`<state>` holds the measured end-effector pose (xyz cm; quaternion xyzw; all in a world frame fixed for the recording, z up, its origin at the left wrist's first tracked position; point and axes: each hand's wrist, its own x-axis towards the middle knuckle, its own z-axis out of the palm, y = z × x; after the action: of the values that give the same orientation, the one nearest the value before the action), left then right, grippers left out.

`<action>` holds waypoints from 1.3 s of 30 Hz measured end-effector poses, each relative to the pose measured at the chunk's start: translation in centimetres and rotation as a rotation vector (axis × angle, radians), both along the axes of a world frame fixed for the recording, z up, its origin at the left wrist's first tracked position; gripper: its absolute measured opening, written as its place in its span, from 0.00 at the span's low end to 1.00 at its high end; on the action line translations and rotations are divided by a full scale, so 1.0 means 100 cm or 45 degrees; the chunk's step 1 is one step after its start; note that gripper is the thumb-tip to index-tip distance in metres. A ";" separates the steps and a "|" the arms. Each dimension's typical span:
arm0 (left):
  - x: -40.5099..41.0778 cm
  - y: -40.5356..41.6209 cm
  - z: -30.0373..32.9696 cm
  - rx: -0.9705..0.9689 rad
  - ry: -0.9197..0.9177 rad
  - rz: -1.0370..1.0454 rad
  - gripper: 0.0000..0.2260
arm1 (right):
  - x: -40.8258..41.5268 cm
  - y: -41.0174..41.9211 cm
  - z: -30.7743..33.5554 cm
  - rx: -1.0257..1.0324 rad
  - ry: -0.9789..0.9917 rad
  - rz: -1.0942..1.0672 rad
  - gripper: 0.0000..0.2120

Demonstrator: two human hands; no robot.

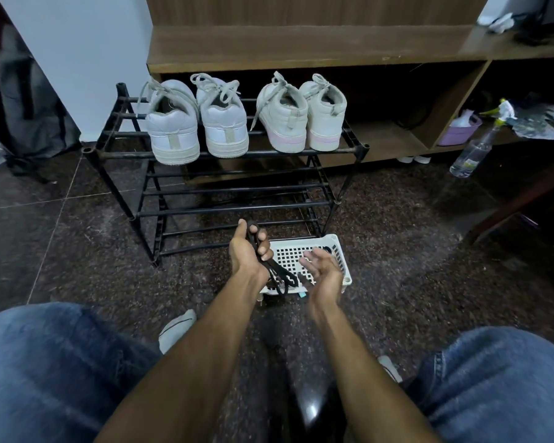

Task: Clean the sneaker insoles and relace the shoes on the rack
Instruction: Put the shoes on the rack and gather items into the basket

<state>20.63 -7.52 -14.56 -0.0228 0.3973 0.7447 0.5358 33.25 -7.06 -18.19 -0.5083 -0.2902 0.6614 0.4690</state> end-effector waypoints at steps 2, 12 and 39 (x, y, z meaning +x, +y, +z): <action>-0.003 0.000 -0.007 -0.056 0.099 -0.040 0.18 | -0.002 0.004 0.004 0.157 -0.138 0.249 0.11; -0.003 0.010 -0.045 -0.218 0.161 -0.027 0.15 | -0.036 0.006 -0.032 0.381 -0.626 0.913 0.12; -0.032 0.054 -0.206 -1.170 1.438 -0.548 0.14 | 0.003 0.190 -0.166 -0.040 -1.562 0.803 0.11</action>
<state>17.46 -2.15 -35.15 0.2191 0.8773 0.2816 0.3209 33.58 11.98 -34.75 -0.6889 -0.6274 0.3631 -0.0021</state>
